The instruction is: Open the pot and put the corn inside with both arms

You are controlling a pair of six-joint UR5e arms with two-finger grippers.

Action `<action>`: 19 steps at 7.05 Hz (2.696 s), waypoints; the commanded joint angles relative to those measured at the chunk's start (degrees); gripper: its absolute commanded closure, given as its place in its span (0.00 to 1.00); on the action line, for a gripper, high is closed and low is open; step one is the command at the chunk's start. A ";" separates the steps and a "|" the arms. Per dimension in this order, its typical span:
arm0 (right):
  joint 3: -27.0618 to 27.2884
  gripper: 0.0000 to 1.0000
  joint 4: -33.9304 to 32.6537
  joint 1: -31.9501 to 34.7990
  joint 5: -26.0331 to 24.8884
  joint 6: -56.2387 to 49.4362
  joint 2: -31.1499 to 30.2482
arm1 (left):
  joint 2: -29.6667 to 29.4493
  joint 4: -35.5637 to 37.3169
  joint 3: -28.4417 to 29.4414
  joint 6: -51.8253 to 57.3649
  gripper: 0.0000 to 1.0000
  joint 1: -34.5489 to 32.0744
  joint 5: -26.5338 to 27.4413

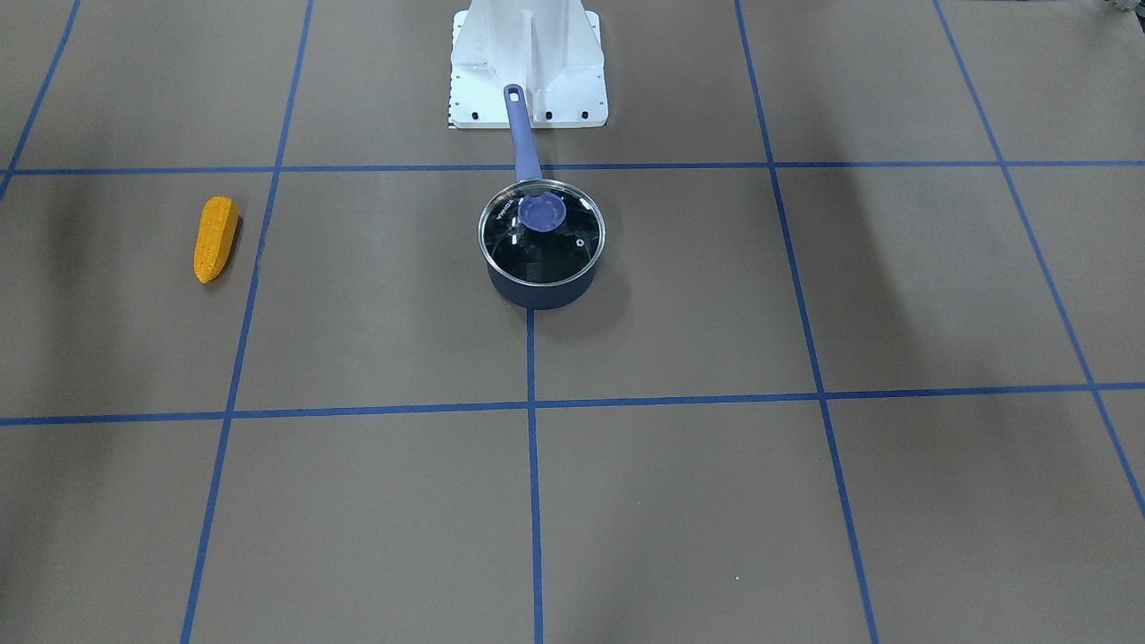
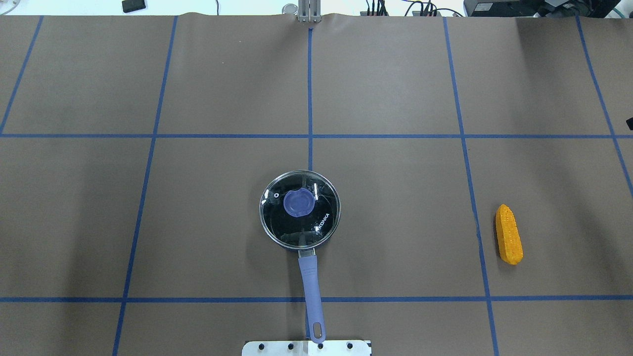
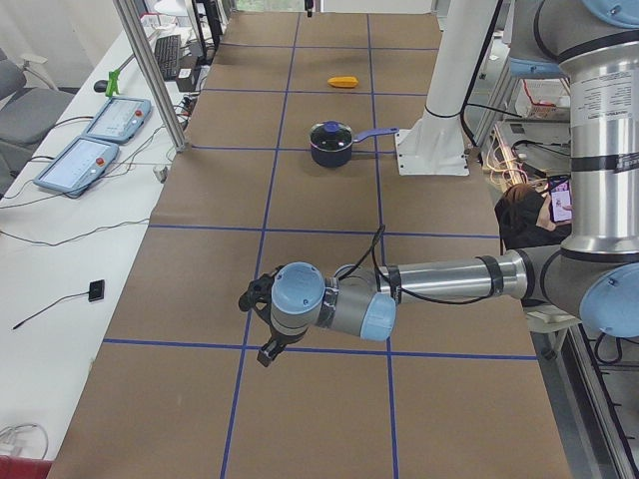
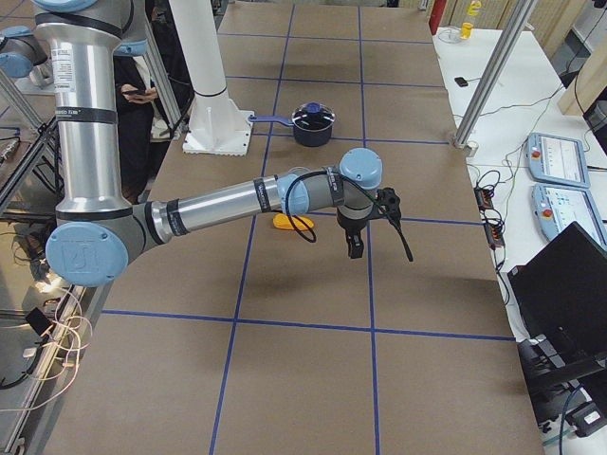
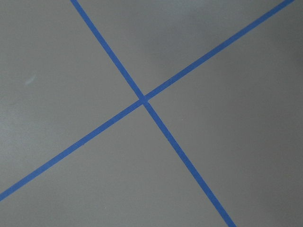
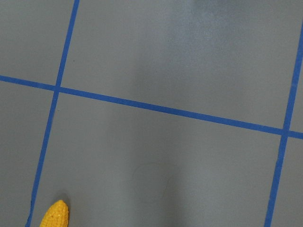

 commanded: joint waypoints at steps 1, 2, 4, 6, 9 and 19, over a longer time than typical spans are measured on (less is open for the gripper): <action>-0.13 0.00 0.26 -0.06 0.09 -0.09 -0.40 | 0.00 0.00 -0.01 -0.04 0.01 0.01 0.00; -0.14 0.00 0.26 -0.06 0.43 -0.09 0.20 | -0.09 0.00 -0.01 -0.04 0.01 0.01 0.00; -1.01 0.00 -0.18 -0.15 0.27 0.26 0.56 | -0.26 0.09 0.08 -0.04 0.01 0.01 0.09; -1.19 0.00 -0.18 -1.55 0.26 1.75 0.56 | -0.96 0.00 -0.09 -1.87 0.01 0.01 0.00; -0.93 0.00 -0.18 -5.06 -0.09 8.14 2.66 | -1.40 0.18 -0.88 -3.81 0.01 0.01 -0.35; 1.36 0.01 2.46 -29.14 -9.13 41.64 7.76 | -0.96 2.71 -19.83 -35.07 0.01 5.61 -1.58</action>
